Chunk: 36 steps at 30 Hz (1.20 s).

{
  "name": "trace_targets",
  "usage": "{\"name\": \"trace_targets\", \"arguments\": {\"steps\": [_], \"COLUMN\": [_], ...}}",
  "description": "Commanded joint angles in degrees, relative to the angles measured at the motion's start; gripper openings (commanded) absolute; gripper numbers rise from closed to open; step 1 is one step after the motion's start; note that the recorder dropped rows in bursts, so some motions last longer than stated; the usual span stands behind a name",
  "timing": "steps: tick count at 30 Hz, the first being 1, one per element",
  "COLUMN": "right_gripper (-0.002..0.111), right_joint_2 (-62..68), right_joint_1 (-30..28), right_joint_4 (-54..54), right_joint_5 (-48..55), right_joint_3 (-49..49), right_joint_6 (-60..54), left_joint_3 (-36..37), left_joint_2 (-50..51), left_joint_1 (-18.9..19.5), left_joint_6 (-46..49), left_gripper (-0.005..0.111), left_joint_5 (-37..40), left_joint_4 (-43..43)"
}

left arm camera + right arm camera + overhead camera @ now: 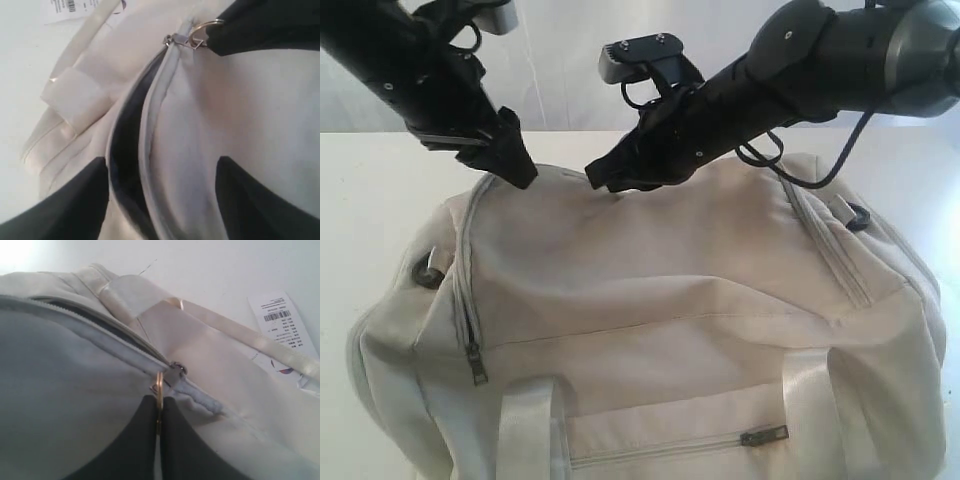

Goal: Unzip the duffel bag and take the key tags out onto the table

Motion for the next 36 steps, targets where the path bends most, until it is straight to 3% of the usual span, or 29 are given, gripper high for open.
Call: {"name": "trace_targets", "arguments": {"steps": [1, 8, 14, 20, 36], "right_gripper": [0.0, 0.0, 0.0, 0.0, 0.0], "right_joint_2": [-0.7, -0.7, -0.7, -0.7, -0.7], "right_joint_1": [0.0, 0.0, 0.0, -0.2, -4.2], "right_joint_4": [0.4, -0.3, -1.0, -1.8, -6.0], "right_joint_5": [1.4, 2.4, 2.2, 1.2, -5.9], "right_joint_3": [0.2, 0.2, 0.2, 0.2, 0.2], "right_joint_6": [-0.8, -0.5, -0.5, -0.5, 2.6], "left_joint_3": [-5.2, -9.8, -9.8, -9.8, -9.8], "left_joint_2": [5.1, 10.6, 12.7, 12.5, 8.6], "left_joint_1": [0.2, 0.2, 0.2, 0.4, 5.2], "left_joint_6": [4.8, 5.3, 5.1, 5.3, 5.3], "left_gripper": [0.065, 0.055, 0.024, 0.001, 0.0], "left_joint_5": [1.6, 2.0, 5.0, 6.6, 14.8], "left_joint_4": [-5.3, -8.1, -8.1, -6.7, -6.9]}}
